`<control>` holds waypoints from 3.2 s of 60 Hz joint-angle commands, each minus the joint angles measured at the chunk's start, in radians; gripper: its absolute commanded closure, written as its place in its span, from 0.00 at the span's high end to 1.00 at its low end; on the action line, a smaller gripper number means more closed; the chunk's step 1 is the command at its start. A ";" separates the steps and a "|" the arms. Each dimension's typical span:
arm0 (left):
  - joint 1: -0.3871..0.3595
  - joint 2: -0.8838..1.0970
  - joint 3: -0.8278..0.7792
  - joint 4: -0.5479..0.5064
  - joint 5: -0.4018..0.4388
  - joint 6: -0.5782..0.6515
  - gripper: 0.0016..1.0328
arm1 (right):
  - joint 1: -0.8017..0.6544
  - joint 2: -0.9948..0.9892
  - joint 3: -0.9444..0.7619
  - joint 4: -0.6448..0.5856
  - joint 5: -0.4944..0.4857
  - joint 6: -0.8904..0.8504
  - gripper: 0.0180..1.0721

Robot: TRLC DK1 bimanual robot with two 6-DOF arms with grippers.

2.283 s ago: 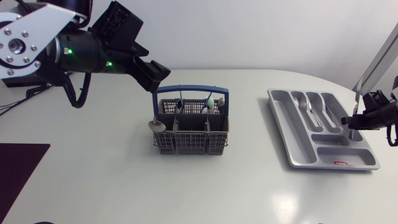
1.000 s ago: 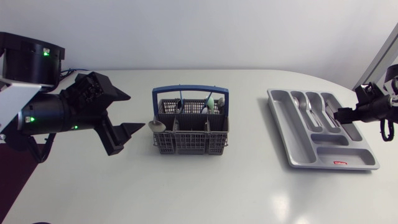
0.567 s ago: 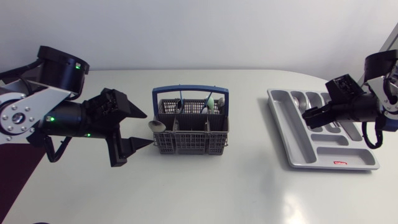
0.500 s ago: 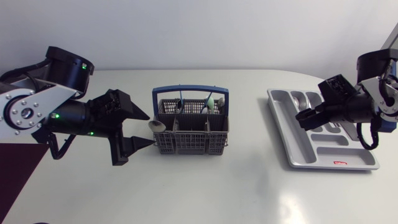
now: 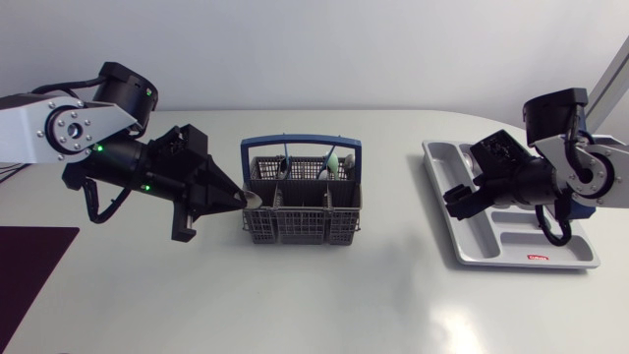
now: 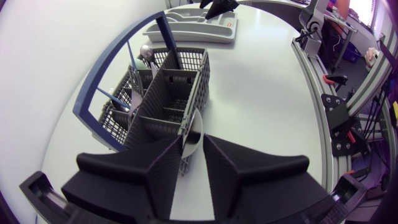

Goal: Unload the cutlery basket into the drawer organizer.

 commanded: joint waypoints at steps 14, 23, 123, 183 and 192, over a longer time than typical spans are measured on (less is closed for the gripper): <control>0.006 0.063 0.080 -0.067 0.039 0.047 0.03 | 0.052 0.033 -0.037 0.022 0.036 0.033 0.83; 0.044 0.126 0.201 -0.187 0.116 0.042 0.03 | 0.069 0.031 -0.047 0.028 0.041 0.042 0.83; -0.304 -0.151 0.296 -0.556 0.320 -0.019 0.03 | 0.684 -0.502 -0.149 -0.211 -0.137 0.056 0.84; -0.490 -0.093 0.325 -0.524 0.279 -0.075 0.03 | 0.882 -0.449 -0.169 -0.088 -0.211 0.045 0.12; -0.484 -0.093 0.328 -0.524 0.279 -0.075 0.03 | 0.889 -0.438 -0.167 -0.102 -0.212 0.048 0.06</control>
